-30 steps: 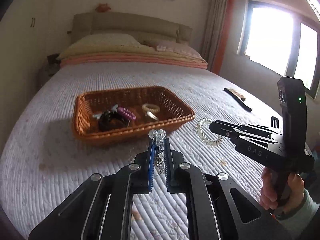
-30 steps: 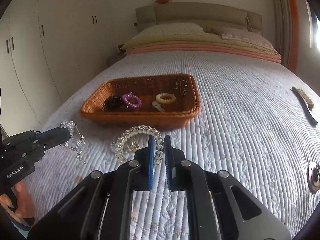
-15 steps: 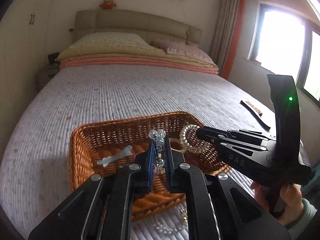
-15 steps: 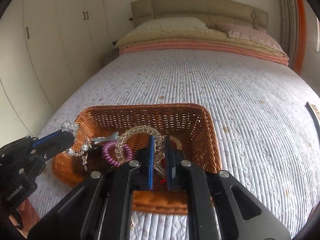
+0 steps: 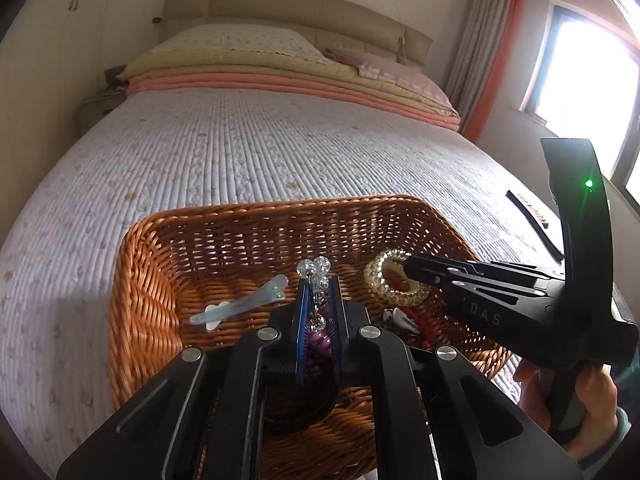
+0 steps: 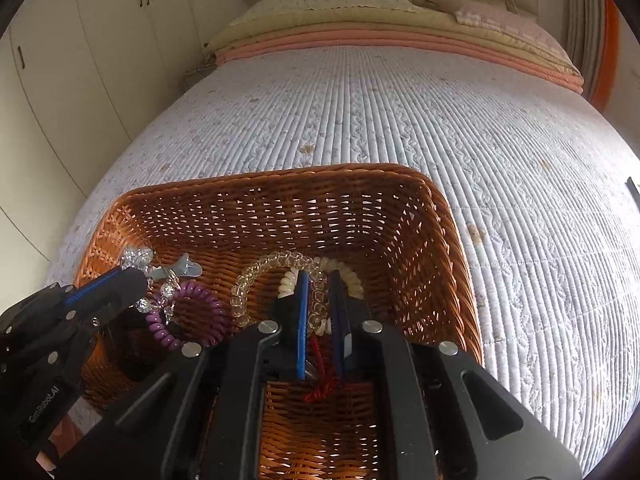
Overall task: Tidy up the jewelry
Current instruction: 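Lower both held items into the basket and open both grippers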
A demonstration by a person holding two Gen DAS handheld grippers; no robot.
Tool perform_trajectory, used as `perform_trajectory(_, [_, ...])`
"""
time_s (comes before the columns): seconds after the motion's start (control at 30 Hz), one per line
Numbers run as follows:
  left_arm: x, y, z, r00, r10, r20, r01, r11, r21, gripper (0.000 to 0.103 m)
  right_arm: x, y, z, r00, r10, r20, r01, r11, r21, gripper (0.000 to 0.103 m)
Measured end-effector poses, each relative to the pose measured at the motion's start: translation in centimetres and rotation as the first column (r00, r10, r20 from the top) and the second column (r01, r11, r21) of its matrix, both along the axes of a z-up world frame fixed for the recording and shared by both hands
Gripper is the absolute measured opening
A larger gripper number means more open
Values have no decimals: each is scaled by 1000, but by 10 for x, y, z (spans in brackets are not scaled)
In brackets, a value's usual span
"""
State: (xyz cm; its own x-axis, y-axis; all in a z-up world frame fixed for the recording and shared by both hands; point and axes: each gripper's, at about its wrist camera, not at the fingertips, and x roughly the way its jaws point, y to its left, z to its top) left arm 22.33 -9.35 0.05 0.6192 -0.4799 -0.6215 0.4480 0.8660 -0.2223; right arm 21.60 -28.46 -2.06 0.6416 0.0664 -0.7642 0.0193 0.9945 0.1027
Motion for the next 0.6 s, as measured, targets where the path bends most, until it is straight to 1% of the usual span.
perform_trajectory(0.07, [-2,-1,1,1000,6,3,-6,1000,11,9,0,-3,-2,1000,-8,-2,8,1000,19,9])
perform_trajectory(0.13, [-5,0,3,1000,2,4,-2,1000,9,23,1,-5,-4,1000,2,-14,-1,999,42,9])
perform_trajectory(0.17, [-10,1,6,1000,-1,11,1,1000,1,35,-1,-6,-3,1000,7,-13,-6,999,49,10])
perform_trajectory(0.2, [-14,3,7,1000,3,17,-3,1000,2,41,-4,-6,-1,1000,11,-11,-10,999,50,10])
perform_trajectory(0.27, [-24,8,14,1000,6,29,-6,1000,-3,42,-12,-5,5,1000,13,-6,-13,999,50,14])
perform_trajectory(0.43, [-68,29,42,997,10,82,-6,999,-54,42,-58,2,32,997,52,54,-56,996,71,14])
perform_trajectory(0.57, [-106,44,58,994,13,110,-4,997,-75,42,-107,11,47,992,79,93,-87,993,76,24])
perform_trajectory(0.6, [-118,47,60,993,13,116,-4,997,-77,43,-120,13,49,991,87,101,-95,992,79,24])
